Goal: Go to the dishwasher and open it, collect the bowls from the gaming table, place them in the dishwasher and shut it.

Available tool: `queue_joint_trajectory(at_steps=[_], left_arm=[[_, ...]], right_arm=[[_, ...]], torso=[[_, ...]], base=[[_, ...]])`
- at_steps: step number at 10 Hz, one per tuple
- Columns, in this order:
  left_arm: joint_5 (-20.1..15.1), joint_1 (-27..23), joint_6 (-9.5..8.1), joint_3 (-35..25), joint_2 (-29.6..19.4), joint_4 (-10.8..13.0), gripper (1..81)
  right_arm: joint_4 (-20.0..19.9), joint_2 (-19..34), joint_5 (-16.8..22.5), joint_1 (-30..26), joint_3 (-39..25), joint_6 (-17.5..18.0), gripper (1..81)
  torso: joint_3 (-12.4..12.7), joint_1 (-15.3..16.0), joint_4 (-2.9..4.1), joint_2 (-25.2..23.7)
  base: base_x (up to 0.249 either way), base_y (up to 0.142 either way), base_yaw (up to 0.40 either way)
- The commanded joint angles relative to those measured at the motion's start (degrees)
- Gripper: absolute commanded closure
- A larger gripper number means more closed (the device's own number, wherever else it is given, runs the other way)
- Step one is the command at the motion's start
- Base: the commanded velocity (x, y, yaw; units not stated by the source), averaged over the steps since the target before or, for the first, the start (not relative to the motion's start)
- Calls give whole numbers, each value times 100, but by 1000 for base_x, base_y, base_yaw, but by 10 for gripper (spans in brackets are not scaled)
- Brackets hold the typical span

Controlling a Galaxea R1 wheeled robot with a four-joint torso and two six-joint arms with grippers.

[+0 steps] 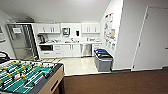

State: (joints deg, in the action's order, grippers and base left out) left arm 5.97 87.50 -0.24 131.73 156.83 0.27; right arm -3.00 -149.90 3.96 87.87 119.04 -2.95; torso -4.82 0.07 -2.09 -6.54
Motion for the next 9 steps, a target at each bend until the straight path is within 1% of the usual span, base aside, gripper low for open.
queue_joint_trajectory(at_steps=[1, 3, 5, 9], left_arm=[[-228, -369, -11, -43, -90, 88, 10], [-228, -370, -11, -42, -90, 87, 10], [-219, -370, -11, -42, -73, 79, 10], [-219, -370, -11, -42, -90, 43, 10]], right_arm=[[36, 98, 289, -379, -67, -30, 10], [45, 62, 298, -362, 30, -30, 10], [-43, 36, 263, -362, 171, -21, 10], [27, 36, 263, -414, 180, -30, 10]], torso=[[0, 0, 0, 0], [0, 2, 0, 2], [0, 2, 0, 2], [0, 2, 0, 2]], base=[[96, 0, 0], [118, 0, 0], [136, 0, 0], [158, 0, 0]])
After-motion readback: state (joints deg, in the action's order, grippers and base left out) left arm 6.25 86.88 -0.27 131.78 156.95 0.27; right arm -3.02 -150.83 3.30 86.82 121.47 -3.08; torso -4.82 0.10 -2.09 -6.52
